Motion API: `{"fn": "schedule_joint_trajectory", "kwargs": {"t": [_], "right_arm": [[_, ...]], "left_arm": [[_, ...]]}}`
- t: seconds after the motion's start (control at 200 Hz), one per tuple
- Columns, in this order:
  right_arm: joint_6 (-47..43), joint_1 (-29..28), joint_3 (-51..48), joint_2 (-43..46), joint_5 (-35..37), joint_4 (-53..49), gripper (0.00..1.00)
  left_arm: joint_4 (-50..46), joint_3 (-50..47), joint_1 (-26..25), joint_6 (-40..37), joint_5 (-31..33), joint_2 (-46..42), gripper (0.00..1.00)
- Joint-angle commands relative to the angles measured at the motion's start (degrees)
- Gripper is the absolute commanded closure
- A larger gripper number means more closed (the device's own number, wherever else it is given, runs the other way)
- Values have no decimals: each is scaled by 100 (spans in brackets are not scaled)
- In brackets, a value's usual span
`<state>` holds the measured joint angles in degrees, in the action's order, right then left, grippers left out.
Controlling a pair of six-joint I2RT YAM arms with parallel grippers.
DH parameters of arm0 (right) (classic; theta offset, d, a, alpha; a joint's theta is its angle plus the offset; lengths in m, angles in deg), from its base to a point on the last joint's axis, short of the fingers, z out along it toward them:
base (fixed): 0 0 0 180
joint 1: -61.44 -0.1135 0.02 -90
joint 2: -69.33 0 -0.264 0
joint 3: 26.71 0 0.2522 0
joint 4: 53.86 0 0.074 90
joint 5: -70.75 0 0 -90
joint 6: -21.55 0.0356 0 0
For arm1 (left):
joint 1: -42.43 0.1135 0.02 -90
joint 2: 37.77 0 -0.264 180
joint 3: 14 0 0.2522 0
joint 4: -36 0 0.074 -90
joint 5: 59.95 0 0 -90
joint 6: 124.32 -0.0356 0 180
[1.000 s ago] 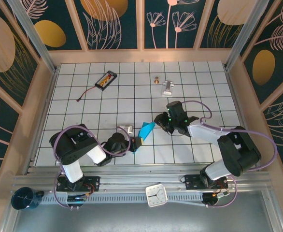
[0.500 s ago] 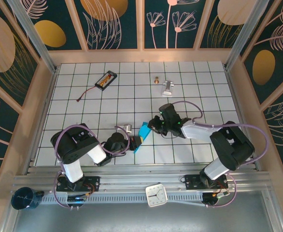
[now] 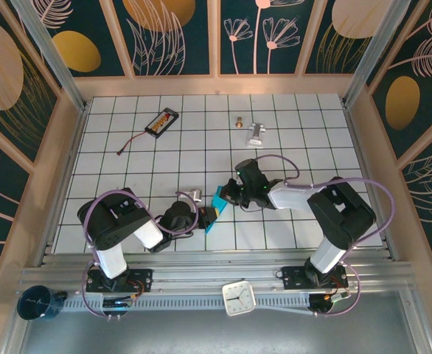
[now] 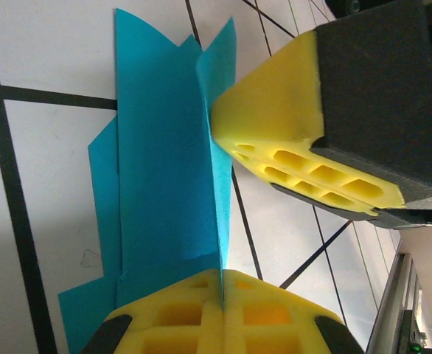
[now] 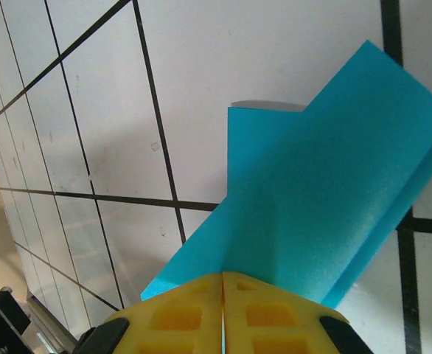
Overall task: Fold a paper plane with a square sheet of paper (pick it up from the middle)
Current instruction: Perform the fifth fold on the wing at the bottom-center of the table.
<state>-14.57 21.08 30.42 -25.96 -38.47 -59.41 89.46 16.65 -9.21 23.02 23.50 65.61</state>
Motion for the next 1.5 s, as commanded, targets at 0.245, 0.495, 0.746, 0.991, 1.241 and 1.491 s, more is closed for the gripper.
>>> {"fn": "schedule_joint_trajectory", "kwargs": {"t": [0.245, 0.495, 0.746, 0.991, 1.241, 1.491], "right_arm": [[-227, -35, 102, -304, 41, 35, 93], [-312, 4, 46, -314, 182, -10, 93], [-417, 35, 22, -374, 278, -51, 93], [-493, 69, -13, -453, 339, -65, 93], [-559, 82, -22, -477, 367, -56, 94], [-566, 88, -48, -546, 357, -21, 94]], "left_arm": [[-907, 75, 13, 102, -84, 289, 100], [-1193, 167, 18, 93, -91, 275, 100], [-1303, 214, 15, 93, -88, 279, 100], [-1417, 213, 26, 95, -26, 232, 96], [-1612, 184, 24, 77, 75, 46, 88], [-1977, 153, 23, -8, 145, -330, 72]]}}
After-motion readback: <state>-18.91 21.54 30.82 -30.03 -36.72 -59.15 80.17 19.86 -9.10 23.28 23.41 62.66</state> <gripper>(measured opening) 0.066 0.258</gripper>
